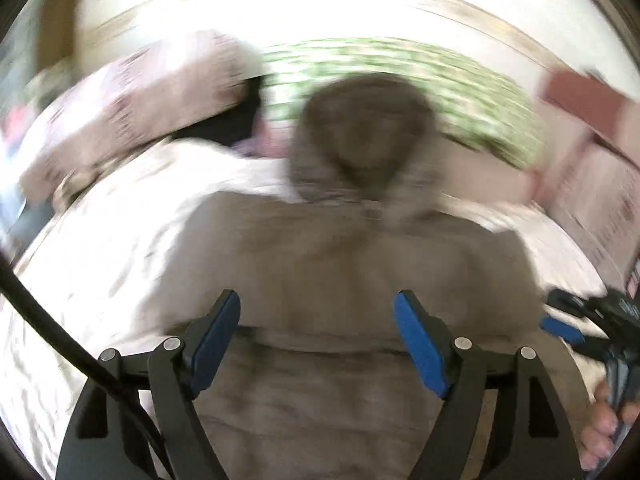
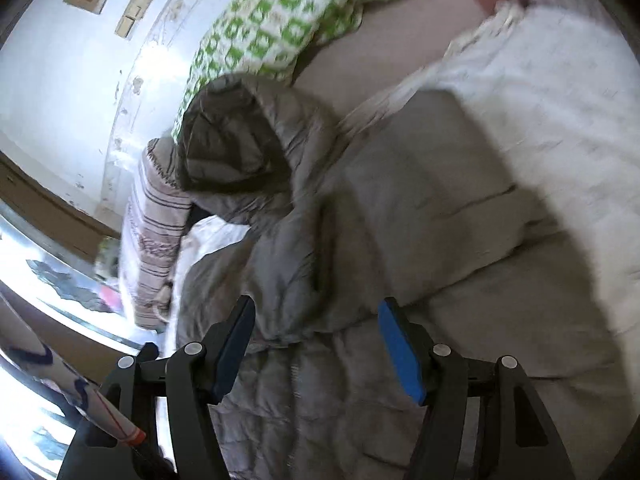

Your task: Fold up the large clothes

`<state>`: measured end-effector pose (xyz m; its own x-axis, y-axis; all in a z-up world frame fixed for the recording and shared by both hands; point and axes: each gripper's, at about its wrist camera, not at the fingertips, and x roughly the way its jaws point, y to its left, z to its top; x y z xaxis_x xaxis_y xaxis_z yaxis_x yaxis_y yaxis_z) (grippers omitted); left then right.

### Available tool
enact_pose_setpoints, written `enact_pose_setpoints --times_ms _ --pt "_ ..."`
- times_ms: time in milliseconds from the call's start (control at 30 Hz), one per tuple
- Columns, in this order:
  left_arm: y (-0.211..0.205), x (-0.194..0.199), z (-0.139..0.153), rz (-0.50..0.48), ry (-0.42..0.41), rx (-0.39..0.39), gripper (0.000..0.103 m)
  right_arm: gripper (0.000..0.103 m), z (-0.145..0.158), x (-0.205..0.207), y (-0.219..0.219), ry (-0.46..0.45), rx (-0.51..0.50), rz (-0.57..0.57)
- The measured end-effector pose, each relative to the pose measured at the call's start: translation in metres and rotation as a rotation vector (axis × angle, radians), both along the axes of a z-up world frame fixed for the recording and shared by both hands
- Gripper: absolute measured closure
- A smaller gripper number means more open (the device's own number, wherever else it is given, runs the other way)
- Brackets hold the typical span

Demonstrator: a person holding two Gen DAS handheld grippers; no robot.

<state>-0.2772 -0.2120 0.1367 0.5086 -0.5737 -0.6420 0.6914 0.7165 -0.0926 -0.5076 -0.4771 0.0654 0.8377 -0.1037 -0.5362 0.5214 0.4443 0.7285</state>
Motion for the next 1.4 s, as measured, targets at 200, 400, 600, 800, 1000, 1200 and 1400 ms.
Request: enact_pose_setpoints --times_ms 200,400,600,800,1000,1200,1400 --pt "0.030 0.083 -0.037 0.151 0.152 -0.041 0.025 0.038 -0.028 0.033 -0.004 0.018 0.051 -0.003" --pt "0.033 0.105 -0.045 0.169 0.168 -0.051 0.025 0.046 -0.042 0.076 -0.003 0.015 0.047 0.015" --pt "0.035 0.121 -0.055 0.189 0.230 -0.067 0.025 0.081 -0.045 0.080 -0.002 0.041 0.007 -0.001" --pt "0.030 0.118 -0.058 0.196 0.204 -0.056 0.025 0.081 -0.013 0.052 -0.007 0.101 -0.125 -0.119" --pt "0.014 0.111 -0.066 0.164 0.178 -0.009 0.025 0.081 -0.011 0.040 -0.019 0.202 -0.160 -0.178" --pt "-0.008 0.105 -0.088 0.145 0.129 0.126 0.024 0.081 -0.022 0.048 -0.024 0.286 -0.167 -0.180" --pt "-0.007 0.104 -0.089 0.147 0.130 0.126 0.024 0.074 -0.027 0.044 -0.027 0.301 -0.150 -0.183"
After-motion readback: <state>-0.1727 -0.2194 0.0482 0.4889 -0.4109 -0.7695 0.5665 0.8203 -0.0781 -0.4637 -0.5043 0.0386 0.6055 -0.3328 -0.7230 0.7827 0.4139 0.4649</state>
